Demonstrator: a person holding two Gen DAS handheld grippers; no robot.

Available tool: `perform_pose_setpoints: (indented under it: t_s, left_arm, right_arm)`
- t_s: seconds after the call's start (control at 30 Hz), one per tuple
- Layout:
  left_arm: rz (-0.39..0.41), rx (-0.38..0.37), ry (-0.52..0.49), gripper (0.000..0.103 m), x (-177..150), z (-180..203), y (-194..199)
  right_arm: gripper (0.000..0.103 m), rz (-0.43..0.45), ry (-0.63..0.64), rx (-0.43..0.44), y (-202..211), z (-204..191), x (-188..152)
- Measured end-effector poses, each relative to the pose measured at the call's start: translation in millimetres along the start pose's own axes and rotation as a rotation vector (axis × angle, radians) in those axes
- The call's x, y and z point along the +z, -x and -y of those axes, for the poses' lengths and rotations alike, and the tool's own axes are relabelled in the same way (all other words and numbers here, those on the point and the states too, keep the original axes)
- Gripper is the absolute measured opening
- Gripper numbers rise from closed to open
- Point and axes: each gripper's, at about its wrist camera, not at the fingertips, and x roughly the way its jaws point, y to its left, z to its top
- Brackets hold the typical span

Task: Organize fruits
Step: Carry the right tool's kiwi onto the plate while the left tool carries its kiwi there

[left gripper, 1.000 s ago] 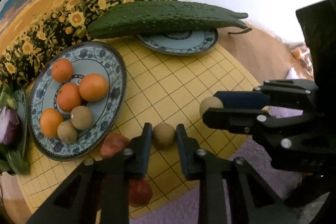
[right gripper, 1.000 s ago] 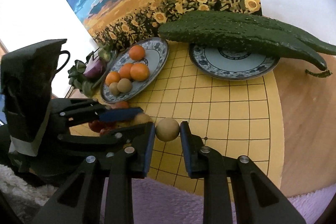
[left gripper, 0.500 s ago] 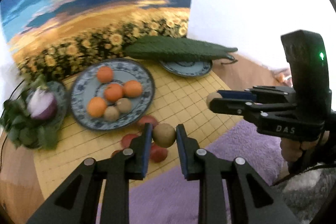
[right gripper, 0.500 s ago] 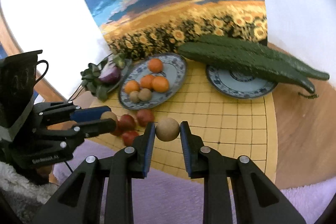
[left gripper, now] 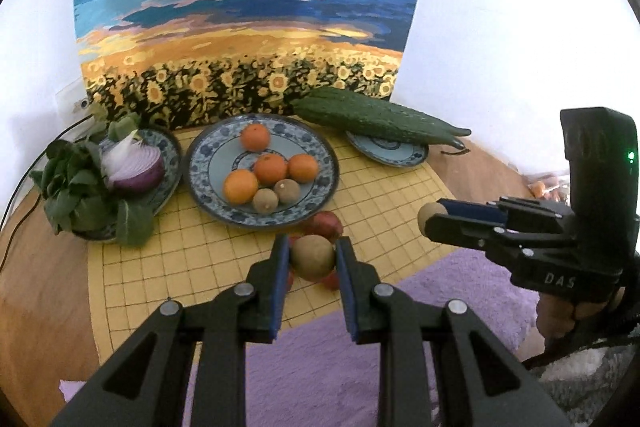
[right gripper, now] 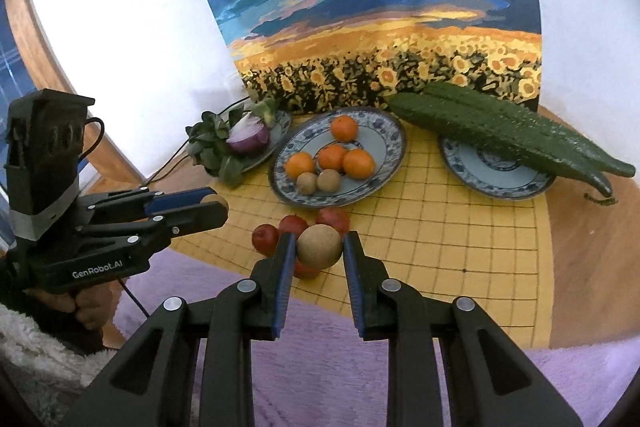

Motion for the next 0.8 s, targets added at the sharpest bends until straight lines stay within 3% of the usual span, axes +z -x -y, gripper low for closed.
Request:
perform_pose_setpoints:
  t_s: [0.37,0.67,0.8]
  left_arm:
    - [-0.029,0.019,0.078,0.024,8.1,-34.6,-18.5]
    - [-0.043,0.025,0.044,0.024,20.3,-41.7,-53.9]
    - [-0.038,0.018,0.061,0.024,22.1,-47.7,-67.5]
  right_arm:
    - [0.026,-0.047,-0.014,0.025,-27.3,-4.7,4.9]
    - [0.026,-0.090,-0.046,0.008,-55.2,14.1,18.4]
    - [0.026,-0.097,-0.104,0.041,-69.8,28.2,27.8]
